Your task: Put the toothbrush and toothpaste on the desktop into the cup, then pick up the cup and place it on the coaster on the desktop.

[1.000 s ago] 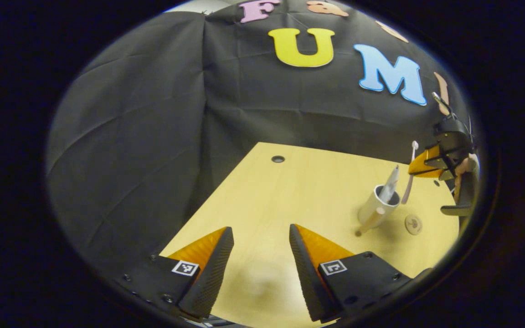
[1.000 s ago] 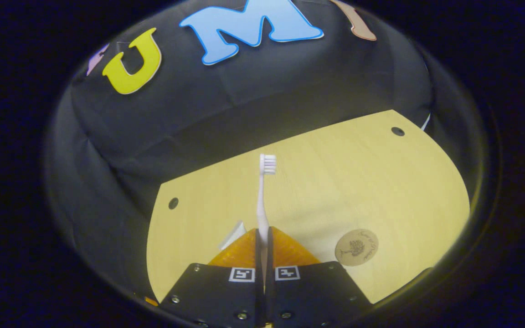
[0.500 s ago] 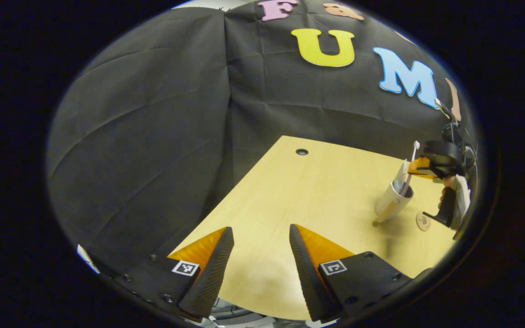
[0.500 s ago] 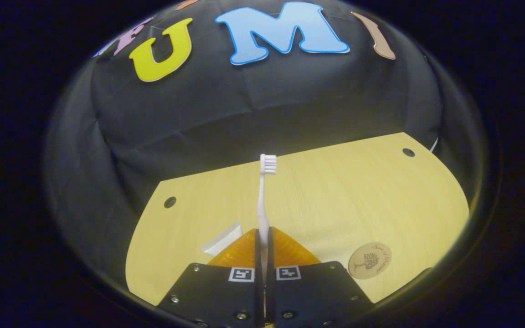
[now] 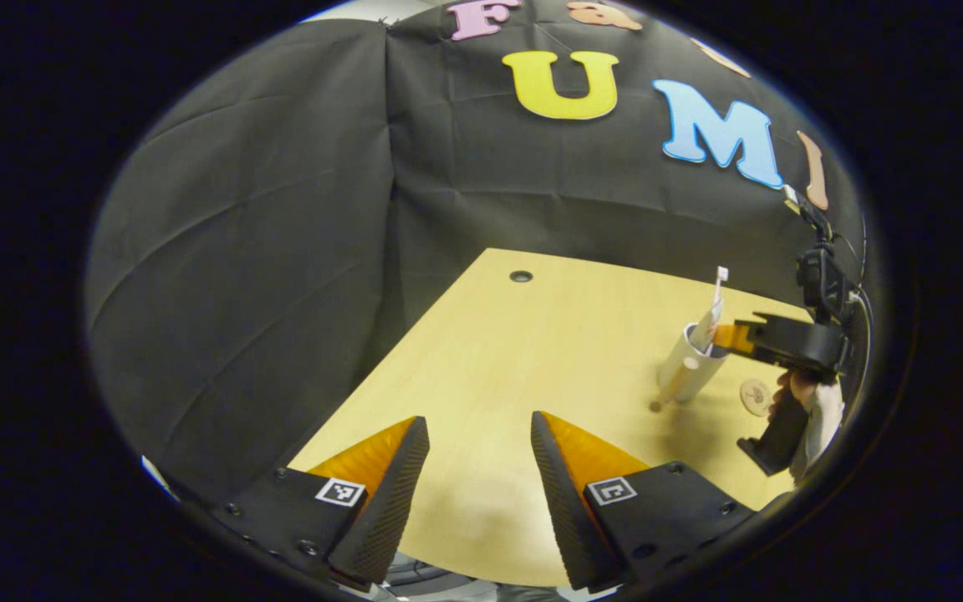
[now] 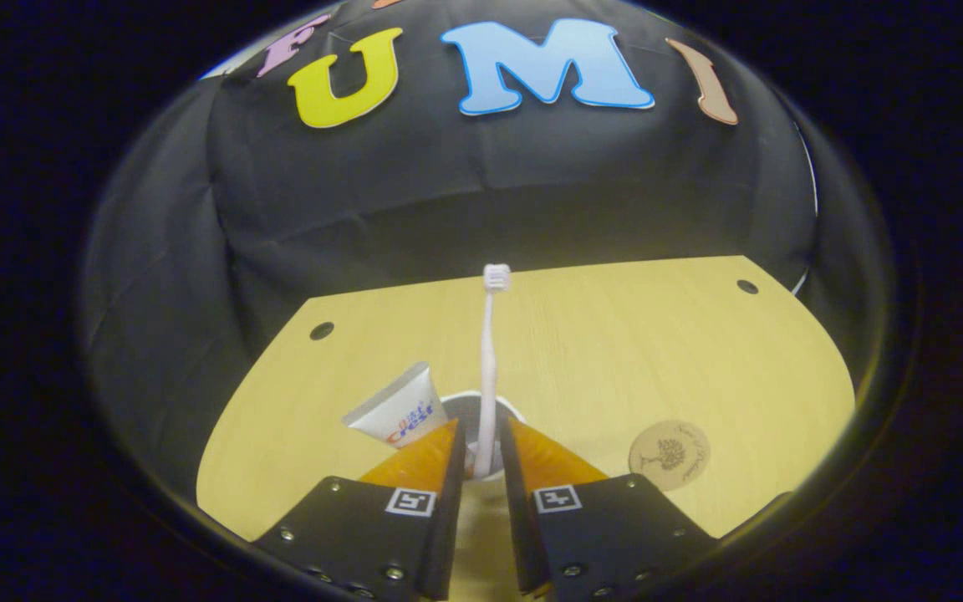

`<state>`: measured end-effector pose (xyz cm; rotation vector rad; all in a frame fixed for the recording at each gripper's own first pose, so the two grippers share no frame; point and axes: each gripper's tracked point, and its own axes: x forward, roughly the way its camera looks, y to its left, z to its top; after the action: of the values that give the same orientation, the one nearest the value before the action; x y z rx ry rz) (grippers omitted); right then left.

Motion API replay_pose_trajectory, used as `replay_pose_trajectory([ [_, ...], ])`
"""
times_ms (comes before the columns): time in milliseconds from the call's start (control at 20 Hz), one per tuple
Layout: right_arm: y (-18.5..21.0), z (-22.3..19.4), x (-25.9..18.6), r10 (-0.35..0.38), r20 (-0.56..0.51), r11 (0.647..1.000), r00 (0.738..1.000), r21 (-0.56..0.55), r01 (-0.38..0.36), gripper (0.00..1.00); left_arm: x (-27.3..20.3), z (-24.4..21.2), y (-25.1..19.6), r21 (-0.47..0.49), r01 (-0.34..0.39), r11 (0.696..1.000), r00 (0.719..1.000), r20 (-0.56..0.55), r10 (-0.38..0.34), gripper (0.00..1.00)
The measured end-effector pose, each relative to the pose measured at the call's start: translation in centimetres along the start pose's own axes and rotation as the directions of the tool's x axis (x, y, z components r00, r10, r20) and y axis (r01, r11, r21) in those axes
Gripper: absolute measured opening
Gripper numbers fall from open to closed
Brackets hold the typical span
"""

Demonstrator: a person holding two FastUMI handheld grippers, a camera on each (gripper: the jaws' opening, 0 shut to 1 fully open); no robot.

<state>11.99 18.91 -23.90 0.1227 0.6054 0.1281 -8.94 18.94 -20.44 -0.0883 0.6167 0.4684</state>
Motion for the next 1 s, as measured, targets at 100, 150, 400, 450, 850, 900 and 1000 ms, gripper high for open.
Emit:
replay_pose_trajectory([
  [100, -0.9, -1.0, -1.3, -0.006, -0.002, 1.0, 1.0, -0.001, 0.006, 0.26, 0.0, 0.4, -1.6, 0.018, 0.032, 0.999, 0.999, 0.001, -0.032, 0.86],
  [150, -1.5, -1.5, -2.0, -0.006, -0.006, 1.0, 1.0, -0.005, 0.006, 0.28, 0.2, 0.4, -2.5, 0.03, 0.05, 0.998, 0.999, 0.003, -0.05, 0.84],
  [400, -4.8, -4.3, -4.7, -0.019, -0.051, 1.0, 0.999, -0.006, 0.018, 0.28, 1.4, 1.3, -7.7, 0.094, 0.153, 0.984, 0.988, 0.005, -0.155, 0.77],
  [450, -5.6, -4.8, -5.2, -0.022, -0.061, 1.0, 0.998, 0.001, 0.022, 0.29, 1.4, 1.5, -8.9, 0.103, 0.18, 0.978, 0.983, 0.003, -0.181, 0.77],
  [850, -10.1, -7.6, -8.4, -0.053, -0.122, 0.998, 0.991, 0.032, 0.058, 0.28, 4.3, 2.2, -17.6, 0.211, 0.466, 0.859, 0.884, -0.133, -0.447, 0.82],
  [900, -10.7, -7.8, -8.8, -0.062, -0.126, 0.997, 0.99, 0.037, 0.067, 0.28, 4.7, 2.2, -18.4, 0.229, 0.494, 0.839, 0.869, -0.163, -0.468, 0.82],
  [1000, -12.2, -8.0, -9.1, -0.085, -0.131, 0.994, 0.988, 0.052, 0.093, 0.28, 5.3, 1.7, -20.0, 0.263, 0.549, 0.793, 0.834, -0.236, -0.499, 0.82],
])
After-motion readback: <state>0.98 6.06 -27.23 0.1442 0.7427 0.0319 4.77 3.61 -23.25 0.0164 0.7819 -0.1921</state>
